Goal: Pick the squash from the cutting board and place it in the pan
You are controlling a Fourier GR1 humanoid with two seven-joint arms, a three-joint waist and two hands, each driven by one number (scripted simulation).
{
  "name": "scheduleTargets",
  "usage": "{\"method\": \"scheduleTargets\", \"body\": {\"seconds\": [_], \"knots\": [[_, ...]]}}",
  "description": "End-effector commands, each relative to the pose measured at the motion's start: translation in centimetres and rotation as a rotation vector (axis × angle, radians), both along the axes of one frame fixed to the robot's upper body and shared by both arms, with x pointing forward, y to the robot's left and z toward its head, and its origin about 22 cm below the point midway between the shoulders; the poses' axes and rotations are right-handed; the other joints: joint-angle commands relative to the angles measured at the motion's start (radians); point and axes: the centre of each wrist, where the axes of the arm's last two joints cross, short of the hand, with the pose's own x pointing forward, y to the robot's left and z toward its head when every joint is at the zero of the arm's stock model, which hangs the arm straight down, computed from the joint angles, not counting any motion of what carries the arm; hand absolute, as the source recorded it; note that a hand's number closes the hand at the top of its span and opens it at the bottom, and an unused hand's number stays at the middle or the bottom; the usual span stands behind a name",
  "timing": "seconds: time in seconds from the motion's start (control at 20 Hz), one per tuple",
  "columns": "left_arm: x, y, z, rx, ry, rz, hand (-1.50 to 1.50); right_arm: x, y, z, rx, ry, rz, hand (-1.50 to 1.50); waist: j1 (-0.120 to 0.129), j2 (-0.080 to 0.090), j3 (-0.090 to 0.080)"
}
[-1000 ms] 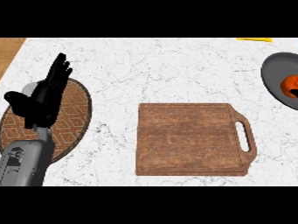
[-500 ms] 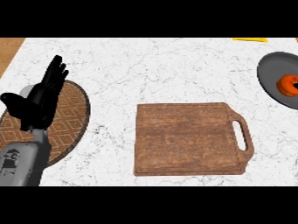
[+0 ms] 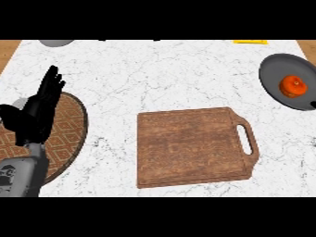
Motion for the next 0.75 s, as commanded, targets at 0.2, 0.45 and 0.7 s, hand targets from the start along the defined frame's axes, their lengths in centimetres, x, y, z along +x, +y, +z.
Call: {"method": "scheduleTargets", "body": {"seconds": [0.2, 0.45, 0.7], "knots": [[0.2, 1.1, 0.0, 0.003, 0.017, 0.026, 0.00, -4.4, 0.8, -3.1, 0.006, -0.044, 0.105, -1.50, -0.039, -0.014, -0.005], [-1.8, 2.1, -1.0, 0.014, 0.009, 0.031, 0.00, -6.0, 2.6, -2.4, 0.027, -0.016, 0.099, -1.50, -0.035, -0.016, -0.007], [-0.3, 0.7, 0.6, 0.021, -0.002, 0.018, 0.00, -9.4, 4.8, 0.4, -0.030, 0.013, 0.061, -1.50, -0.027, -0.008, -0.004]]}}
